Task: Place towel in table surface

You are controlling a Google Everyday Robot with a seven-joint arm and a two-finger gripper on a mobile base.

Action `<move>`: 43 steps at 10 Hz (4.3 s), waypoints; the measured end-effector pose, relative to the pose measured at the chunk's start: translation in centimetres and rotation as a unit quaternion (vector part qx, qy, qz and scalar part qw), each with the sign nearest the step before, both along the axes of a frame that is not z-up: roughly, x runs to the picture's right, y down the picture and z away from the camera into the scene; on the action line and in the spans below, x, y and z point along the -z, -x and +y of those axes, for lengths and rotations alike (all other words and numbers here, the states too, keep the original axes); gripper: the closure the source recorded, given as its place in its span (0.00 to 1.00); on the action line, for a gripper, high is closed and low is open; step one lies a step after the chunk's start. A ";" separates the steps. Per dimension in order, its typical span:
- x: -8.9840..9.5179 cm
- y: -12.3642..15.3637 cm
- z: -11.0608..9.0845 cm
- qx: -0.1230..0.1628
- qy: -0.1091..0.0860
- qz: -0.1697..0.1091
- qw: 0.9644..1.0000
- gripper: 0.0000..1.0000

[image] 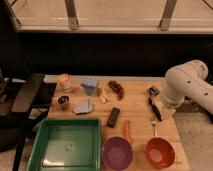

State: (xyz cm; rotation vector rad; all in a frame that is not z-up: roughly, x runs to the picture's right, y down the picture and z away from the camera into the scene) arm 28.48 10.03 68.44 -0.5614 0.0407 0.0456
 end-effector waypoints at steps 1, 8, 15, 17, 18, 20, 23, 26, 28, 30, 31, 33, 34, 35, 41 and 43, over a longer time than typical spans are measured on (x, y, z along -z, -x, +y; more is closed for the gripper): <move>0.0 0.0 0.0 0.000 0.000 0.000 1.000 0.35; 0.1 0.0 -0.4 0.009 -0.002 -0.005 1.000 0.35; 0.8 13.8 -2.1 0.105 0.021 -0.167 0.980 0.35; 0.9 15.5 -2.2 0.109 0.021 -0.182 0.977 0.35; 0.9 15.3 -2.2 0.107 0.021 -0.181 0.977 0.35; 0.8 15.5 -2.2 0.108 0.021 -0.182 0.977 0.35; 0.0 16.4 -3.1 0.088 0.005 -0.214 0.973 0.35; -4.1 22.1 -4.8 0.085 0.003 -0.262 0.961 0.35; -6.8 25.8 -5.0 0.096 0.012 -0.281 0.955 0.35; -9.9 29.5 -4.5 0.107 0.021 -0.298 0.948 0.35; -11.1 31.5 -4.1 0.115 0.028 -0.307 0.944 0.35; -11.5 31.6 -4.0 0.116 0.031 -0.308 0.944 0.35; -11.5 31.6 -4.0 0.116 0.031 -0.307 0.944 0.35; -11.4 31.8 -3.9 0.118 0.032 -0.308 0.943 0.35; -14.6 36.0 -3.2 0.170 0.010 -0.340 0.925 0.35; -16.2 37.2 -2.3 0.182 0.024 -0.347 0.920 0.35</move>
